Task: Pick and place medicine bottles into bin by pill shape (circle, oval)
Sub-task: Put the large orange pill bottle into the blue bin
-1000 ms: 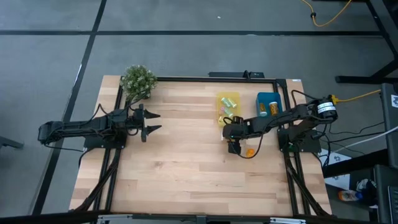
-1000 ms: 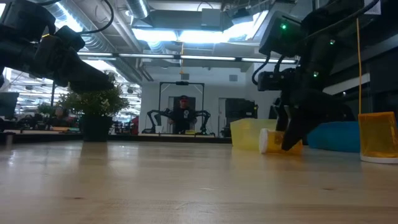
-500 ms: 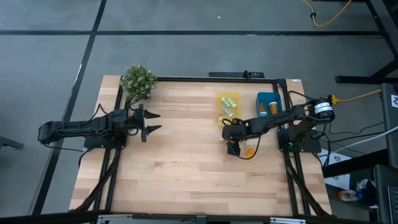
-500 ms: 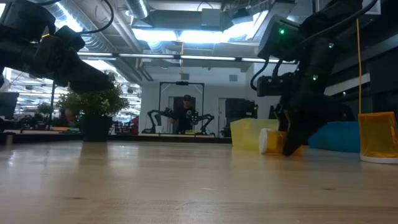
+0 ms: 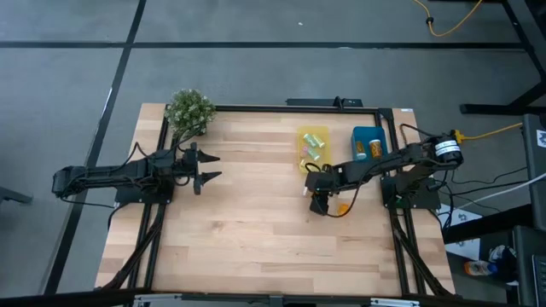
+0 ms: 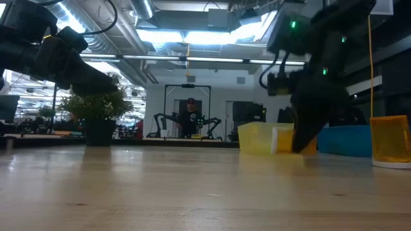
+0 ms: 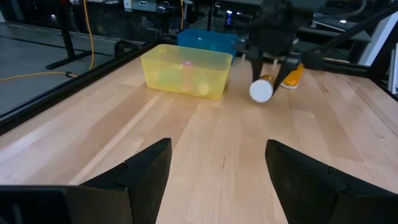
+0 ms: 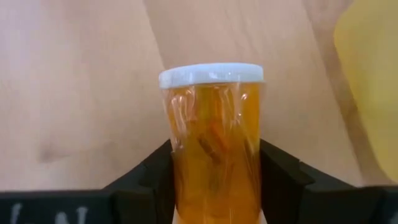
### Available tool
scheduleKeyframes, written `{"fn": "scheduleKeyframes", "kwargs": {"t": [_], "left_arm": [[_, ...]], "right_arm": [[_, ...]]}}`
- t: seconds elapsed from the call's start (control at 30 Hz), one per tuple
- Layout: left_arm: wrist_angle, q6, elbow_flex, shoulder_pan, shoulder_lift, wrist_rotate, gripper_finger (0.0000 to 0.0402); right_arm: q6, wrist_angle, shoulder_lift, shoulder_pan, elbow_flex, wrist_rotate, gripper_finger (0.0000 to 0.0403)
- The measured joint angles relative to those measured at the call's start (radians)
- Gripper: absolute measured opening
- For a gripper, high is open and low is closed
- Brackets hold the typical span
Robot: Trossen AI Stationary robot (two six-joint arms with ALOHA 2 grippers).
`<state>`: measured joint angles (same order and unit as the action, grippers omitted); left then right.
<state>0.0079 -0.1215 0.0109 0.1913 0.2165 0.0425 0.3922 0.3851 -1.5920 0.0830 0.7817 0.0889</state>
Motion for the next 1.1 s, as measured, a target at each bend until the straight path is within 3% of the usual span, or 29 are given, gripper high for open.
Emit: {"fn": "scheduleKeyframes", "kwargs": {"t": [0.1,0.3,0.53,0.77,1.1], "left_arm": [[0.000,0.000,0.000,0.000,0.000,0.000,0.0254],[0.000,0.000,0.000,0.000,0.000,0.000,0.0254],[0.000,0.000,0.000,0.000,0.000,0.000,0.0254],[0.000,0.000,0.000,0.000,0.000,0.000,0.0254],[0.000,0.000,0.000,0.000,0.000,0.000,0.0254]], "right_arm": [[0.032,0.095,0.047,0.025,0.036,0.041,0.0177],[0.159,0.344,0.164,0.066,0.090,0.298,0.0176],[0.563,0.710,0.285,0.014,0.093,0.570,0.0175],[0.857,0.927,0.312,-0.121,0.091,0.618,0.0175],[0.849,0.918,0.312,-0.390,0.025,0.614,0.0176]]}}
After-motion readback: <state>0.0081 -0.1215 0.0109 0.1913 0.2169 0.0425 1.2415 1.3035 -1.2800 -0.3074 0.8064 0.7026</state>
